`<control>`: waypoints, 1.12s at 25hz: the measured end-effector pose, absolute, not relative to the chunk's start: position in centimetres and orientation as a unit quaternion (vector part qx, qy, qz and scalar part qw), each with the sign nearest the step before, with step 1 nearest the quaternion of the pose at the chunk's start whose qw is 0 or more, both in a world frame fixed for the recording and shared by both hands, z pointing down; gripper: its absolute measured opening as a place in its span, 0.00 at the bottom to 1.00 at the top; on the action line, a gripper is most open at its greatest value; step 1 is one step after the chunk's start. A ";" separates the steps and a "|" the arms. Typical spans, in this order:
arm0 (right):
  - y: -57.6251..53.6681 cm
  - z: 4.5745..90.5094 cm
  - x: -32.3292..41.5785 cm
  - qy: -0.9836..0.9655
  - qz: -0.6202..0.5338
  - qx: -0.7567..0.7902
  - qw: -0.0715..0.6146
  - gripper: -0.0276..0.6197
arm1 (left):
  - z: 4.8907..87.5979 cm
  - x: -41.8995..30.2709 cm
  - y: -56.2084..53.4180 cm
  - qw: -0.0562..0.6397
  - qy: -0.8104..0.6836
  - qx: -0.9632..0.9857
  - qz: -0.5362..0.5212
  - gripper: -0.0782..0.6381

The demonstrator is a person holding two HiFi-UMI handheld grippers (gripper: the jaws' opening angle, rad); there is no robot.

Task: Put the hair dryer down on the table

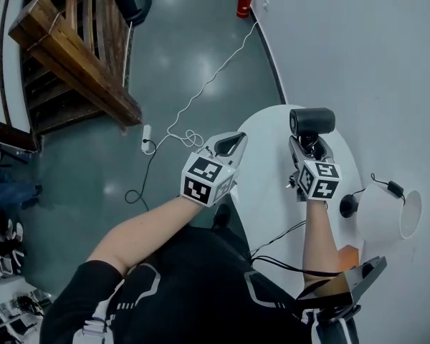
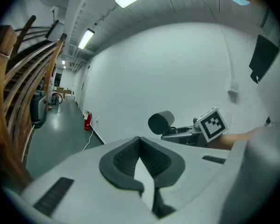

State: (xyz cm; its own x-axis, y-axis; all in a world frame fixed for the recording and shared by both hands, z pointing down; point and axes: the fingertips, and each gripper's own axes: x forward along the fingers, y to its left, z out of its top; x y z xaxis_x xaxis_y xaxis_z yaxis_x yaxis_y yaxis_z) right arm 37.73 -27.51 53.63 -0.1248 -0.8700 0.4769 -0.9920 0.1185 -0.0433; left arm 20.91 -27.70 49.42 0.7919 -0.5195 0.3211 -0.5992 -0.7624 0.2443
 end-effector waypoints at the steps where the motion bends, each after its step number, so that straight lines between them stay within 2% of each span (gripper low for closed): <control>1: -27.8 54.2 37.8 -0.730 0.184 0.635 0.172 0.51 | 49.7 21.1 -27.6 0.171 -0.301 0.930 0.122 0.12; 8: -29.9 58.3 39.1 -0.734 0.221 0.612 0.193 0.51 | 51.8 23.3 -27.2 0.207 -0.280 0.928 0.134 0.12; 12: -31.1 60.6 39.2 -0.733 0.245 0.600 0.209 0.51 | 53.3 22.9 -27.5 0.264 -0.297 0.908 0.133 0.12; 28: -34.3 67.8 39.6 -0.725 0.310 0.562 0.250 0.51 | 56.0 23.9 -28.4 0.258 -0.302 0.900 0.179 0.12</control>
